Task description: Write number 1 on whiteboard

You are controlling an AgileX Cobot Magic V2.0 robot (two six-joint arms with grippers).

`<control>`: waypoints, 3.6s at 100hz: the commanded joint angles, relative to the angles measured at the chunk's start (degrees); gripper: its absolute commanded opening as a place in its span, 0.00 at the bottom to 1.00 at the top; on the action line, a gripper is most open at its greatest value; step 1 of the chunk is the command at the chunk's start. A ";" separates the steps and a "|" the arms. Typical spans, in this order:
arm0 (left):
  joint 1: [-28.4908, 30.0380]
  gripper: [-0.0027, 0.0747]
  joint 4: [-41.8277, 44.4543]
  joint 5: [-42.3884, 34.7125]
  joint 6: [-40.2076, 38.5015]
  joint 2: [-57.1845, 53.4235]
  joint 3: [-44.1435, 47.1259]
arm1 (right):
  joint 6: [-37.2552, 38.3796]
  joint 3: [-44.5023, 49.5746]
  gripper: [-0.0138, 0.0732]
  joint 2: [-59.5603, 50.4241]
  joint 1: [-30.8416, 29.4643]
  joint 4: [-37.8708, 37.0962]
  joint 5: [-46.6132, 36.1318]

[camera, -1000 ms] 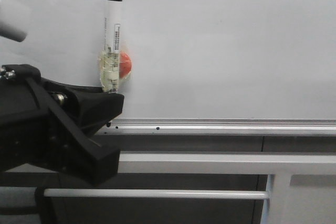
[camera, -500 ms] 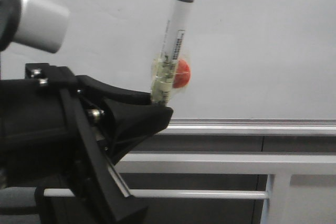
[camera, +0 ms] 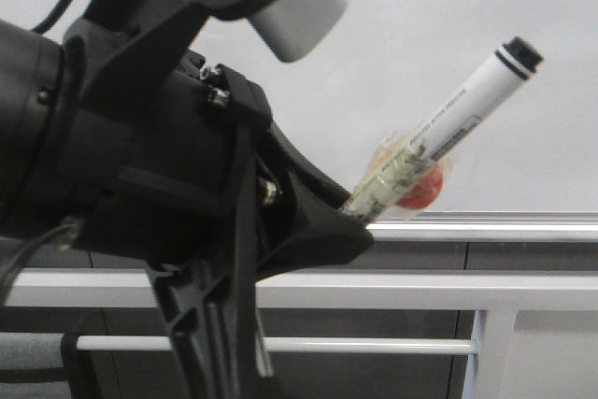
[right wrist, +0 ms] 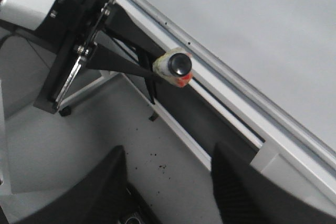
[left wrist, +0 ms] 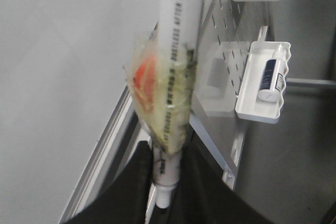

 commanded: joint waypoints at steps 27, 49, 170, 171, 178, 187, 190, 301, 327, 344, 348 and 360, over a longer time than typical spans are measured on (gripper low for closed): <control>-0.45 0.01 4.71 2.76 0.15 -3.72 -1.98 | -2.56 -5.64 0.64 8.67 3.77 0.55 -5.13; -0.45 0.01 5.39 3.50 0.15 -4.48 -3.06 | -2.64 -8.26 0.64 15.81 4.12 0.55 -5.63; -0.45 0.01 5.87 0.85 0.15 -4.37 -3.19 | -3.07 -12.76 0.08 22.58 5.23 0.76 -5.45; -0.45 0.01 5.87 0.85 0.15 -4.37 -3.19 | -3.07 -12.76 0.08 22.58 5.23 0.76 -5.45; -0.45 0.01 5.87 0.75 0.15 -4.37 -3.19 | -3.07 -12.76 0.09 22.58 5.23 0.76 -5.56; -0.45 0.05 5.98 0.75 0.15 -4.37 -3.19 | -3.07 -12.76 0.09 22.58 5.23 0.76 -5.57; -0.45 0.09 5.98 0.75 0.26 -4.37 -3.19 | -3.07 -12.76 0.08 22.58 5.23 0.76 -5.47; -5.29 0.01 -13.85 3.21 -0.84 -34.88 5.99 | 3.56 -4.28 0.09 -8.38 -0.56 -5.12 -7.71; -4.69 0.01 -25.91 -10.71 -0.84 -38.37 14.32 | 7.70 5.89 0.09 -26.45 -0.56 -5.09 -7.87; -4.69 0.01 -29.97 -22.08 -0.84 -39.50 18.43 | 11.16 11.68 0.11 -33.19 -1.59 -5.09 -12.93; -4.69 0.01 -30.37 -24.15 -0.84 -39.50 18.87 | 11.16 12.78 0.11 -33.33 -2.12 -5.09 -14.86; -4.69 0.01 -30.70 -27.02 -0.73 -39.50 18.98 | 11.16 14.02 0.11 -32.75 -3.75 -4.71 -19.38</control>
